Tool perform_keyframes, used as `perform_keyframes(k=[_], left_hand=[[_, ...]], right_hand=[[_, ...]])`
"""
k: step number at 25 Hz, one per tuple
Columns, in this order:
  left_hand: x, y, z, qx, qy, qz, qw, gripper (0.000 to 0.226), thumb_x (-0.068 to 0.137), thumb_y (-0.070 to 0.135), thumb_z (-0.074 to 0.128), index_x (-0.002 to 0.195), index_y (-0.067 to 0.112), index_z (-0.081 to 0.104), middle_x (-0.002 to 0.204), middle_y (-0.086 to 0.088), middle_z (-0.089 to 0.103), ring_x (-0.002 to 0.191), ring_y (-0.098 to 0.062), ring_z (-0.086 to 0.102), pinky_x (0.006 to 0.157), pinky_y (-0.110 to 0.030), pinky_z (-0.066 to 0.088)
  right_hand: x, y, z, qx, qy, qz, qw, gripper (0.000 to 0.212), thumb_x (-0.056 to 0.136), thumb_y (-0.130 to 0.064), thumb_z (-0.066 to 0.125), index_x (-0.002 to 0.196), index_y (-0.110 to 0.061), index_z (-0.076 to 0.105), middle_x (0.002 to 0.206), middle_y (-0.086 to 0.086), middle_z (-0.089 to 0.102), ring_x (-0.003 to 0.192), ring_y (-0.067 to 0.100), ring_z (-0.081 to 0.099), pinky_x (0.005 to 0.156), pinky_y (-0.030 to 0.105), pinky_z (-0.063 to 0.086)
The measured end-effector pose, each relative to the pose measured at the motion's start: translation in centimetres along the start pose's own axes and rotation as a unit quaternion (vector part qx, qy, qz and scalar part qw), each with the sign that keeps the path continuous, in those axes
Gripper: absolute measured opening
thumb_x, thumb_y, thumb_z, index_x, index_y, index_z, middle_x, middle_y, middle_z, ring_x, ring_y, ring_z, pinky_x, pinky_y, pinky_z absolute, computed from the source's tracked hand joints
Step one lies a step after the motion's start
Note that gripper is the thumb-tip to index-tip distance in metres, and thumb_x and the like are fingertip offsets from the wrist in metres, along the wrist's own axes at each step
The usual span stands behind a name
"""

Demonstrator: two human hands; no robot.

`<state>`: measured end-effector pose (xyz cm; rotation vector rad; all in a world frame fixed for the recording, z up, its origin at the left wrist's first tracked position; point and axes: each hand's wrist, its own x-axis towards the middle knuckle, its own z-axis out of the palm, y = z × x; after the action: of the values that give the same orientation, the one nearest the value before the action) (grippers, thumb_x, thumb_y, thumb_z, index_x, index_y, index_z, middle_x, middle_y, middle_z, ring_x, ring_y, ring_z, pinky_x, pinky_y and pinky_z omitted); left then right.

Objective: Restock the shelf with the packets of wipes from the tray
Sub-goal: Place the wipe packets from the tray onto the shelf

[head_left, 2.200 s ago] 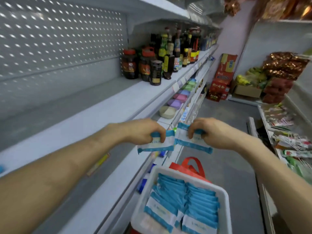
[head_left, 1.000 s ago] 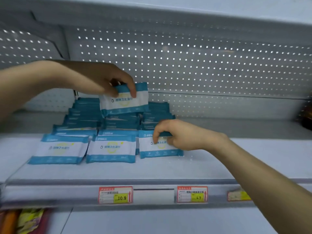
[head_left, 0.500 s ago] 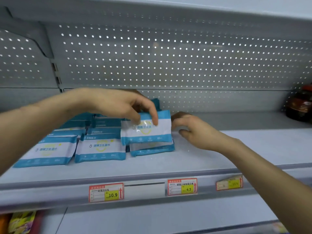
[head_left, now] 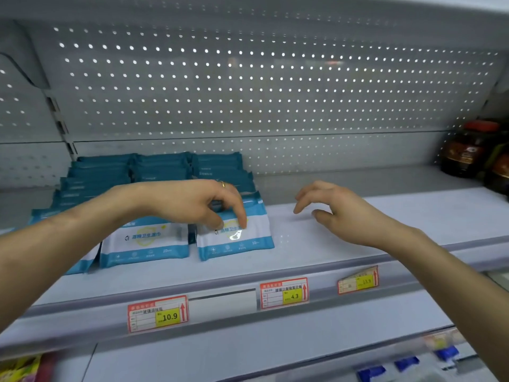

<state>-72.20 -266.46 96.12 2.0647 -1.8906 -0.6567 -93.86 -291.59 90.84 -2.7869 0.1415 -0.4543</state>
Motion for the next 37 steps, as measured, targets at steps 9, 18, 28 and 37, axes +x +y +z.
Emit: perform_keyframes(k=[9,18,28,37], left_hand=[[8.4,7.1,2.4,0.062,0.065,0.180,0.980,0.020,0.099,0.023,0.064,0.113,0.036,0.071,0.139,0.013,0.049,0.122,-0.001,0.049,0.097,-0.024,0.045],[20.2,19.9,15.6,0.042,-0.070,0.377,0.923,0.026,0.095,0.017,0.064,0.119,0.025,0.069,0.118,0.003,0.059,0.112,-0.010,0.057,0.089,-0.019,0.045],[24.5,19.5,35.1,0.146,-0.273,0.350,0.884,0.035,0.093,0.013,0.061,0.127,0.019,0.066,0.127,0.001,0.065,0.114,-0.015,0.062,0.099,-0.029,0.048],[23.7,16.3,41.9,0.218,-0.291,0.378,0.851,0.041,0.093,0.012,0.058,0.132,0.024,0.059,0.127,0.002,0.055,0.117,-0.017,0.052,0.095,-0.028,0.041]], right_hand=[[-6.8,1.4,-2.6,-0.021,0.073,0.108,0.991,0.039,0.090,-0.001,0.059,0.112,-0.032,0.068,0.117,-0.011,0.060,0.109,0.007,0.057,0.097,0.029,0.045],[-26.7,3.3,-3.3,-0.120,0.185,0.397,0.891,0.029,0.082,-0.003,0.058,0.105,-0.020,0.062,0.102,-0.002,0.062,0.086,0.020,0.060,0.081,0.043,0.052],[-42.9,-2.1,8.4,-0.058,0.032,0.622,0.780,0.027,0.084,-0.012,0.055,0.107,-0.024,0.058,0.110,0.000,0.064,0.099,0.026,0.063,0.082,0.039,0.053],[-46.1,-5.5,16.7,-0.042,-0.037,0.652,0.756,0.032,0.086,-0.013,0.052,0.116,-0.021,0.058,0.114,0.000,0.057,0.105,0.023,0.057,0.088,0.040,0.053]])
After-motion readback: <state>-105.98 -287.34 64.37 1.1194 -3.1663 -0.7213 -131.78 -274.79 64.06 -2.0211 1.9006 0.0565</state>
